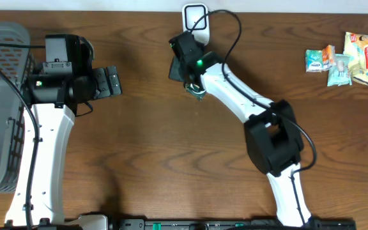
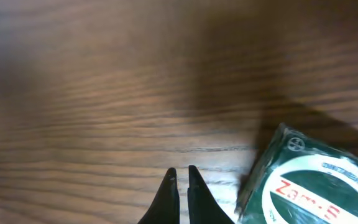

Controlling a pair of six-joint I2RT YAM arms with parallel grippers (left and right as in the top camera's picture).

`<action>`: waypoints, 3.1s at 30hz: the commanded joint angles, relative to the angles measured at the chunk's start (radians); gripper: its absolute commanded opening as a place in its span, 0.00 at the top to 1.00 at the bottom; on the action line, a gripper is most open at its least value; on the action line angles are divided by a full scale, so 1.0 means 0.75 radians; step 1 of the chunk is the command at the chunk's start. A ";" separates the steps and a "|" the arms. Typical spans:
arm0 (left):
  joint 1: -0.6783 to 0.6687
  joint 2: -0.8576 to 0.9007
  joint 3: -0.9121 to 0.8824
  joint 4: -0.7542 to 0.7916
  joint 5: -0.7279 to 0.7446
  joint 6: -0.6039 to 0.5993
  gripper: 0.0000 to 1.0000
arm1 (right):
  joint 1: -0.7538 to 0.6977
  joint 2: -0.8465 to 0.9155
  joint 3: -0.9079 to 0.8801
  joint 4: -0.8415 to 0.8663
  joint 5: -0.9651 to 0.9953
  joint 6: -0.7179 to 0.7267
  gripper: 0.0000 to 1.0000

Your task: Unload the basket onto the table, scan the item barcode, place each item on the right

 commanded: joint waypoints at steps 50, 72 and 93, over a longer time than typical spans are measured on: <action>0.004 -0.001 0.002 -0.005 -0.012 0.003 0.02 | -0.240 -0.003 -0.016 -0.776 -0.040 -0.399 0.99; 0.004 -0.001 0.002 -0.005 -0.012 0.003 0.02 | -0.170 -0.375 -0.016 -0.837 0.029 -0.456 0.92; 0.004 -0.001 0.002 -0.005 -0.012 0.003 0.02 | -0.325 -0.373 -0.095 -0.723 0.101 -0.456 0.15</action>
